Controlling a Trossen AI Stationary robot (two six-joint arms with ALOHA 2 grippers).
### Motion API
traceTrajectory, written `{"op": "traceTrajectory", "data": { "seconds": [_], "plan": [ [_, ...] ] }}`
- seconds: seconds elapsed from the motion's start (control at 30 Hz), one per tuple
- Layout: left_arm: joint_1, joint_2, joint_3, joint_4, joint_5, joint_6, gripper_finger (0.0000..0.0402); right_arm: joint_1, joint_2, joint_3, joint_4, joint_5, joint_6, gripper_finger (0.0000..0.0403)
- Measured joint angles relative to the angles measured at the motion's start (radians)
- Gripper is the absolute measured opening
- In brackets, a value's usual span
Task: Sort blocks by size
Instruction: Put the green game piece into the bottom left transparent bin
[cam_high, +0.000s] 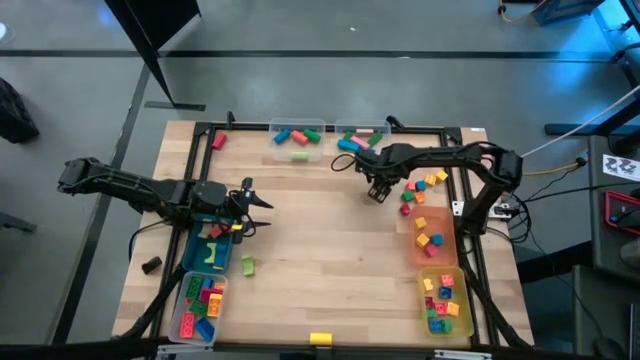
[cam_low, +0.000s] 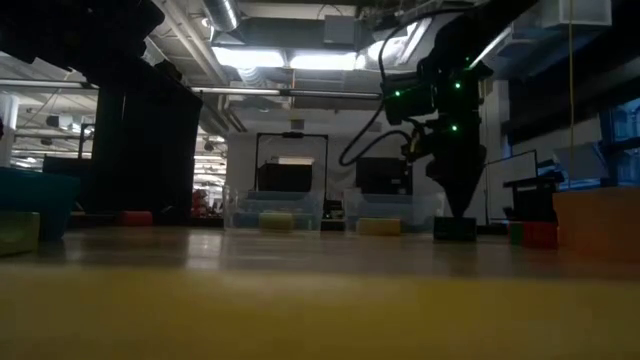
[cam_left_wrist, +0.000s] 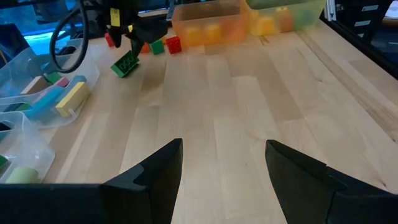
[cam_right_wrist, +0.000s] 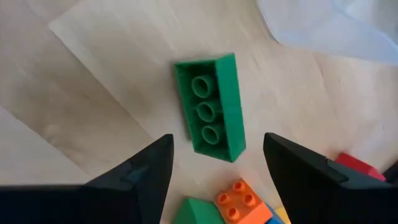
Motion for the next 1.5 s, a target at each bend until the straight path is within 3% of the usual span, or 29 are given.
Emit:
{"op": "traceTrajectory", "data": {
  "seconds": [0.17,0.53,0.83,0.97,1.3,1.5],
  "plan": [
    [0.000,0.000,0.000,0.000,0.000,0.000,0.0213,-0.013,0.000,-0.001,0.027,0.007,-0.026,0.0248],
    [0.000,0.000,0.000,0.000,0.000,0.000,0.0213,-0.087,0.001,-0.127,0.221,-0.101,-0.014,0.0246],
    [0.000,0.000,0.000,0.000,0.000,0.000,0.0213,-0.084,-0.002,-0.153,0.256,-0.167,-0.019,0.0151],
    [0.000,0.000,0.000,-0.003,0.000,-0.003,0.0213,-0.082,-0.002,-0.153,0.273,-0.229,-0.015,0.0149],
    [-0.002,0.000,0.000,-0.005,0.000,-0.021,0.0213,0.037,0.004,-0.107,0.280,-0.372,0.038,0.0169],
    [-0.002,0.000,0.000,0.011,0.000,-0.043,0.0213,0.155,0.004,-0.049,0.325,-0.382,0.085,0.0155]
  ]
}}
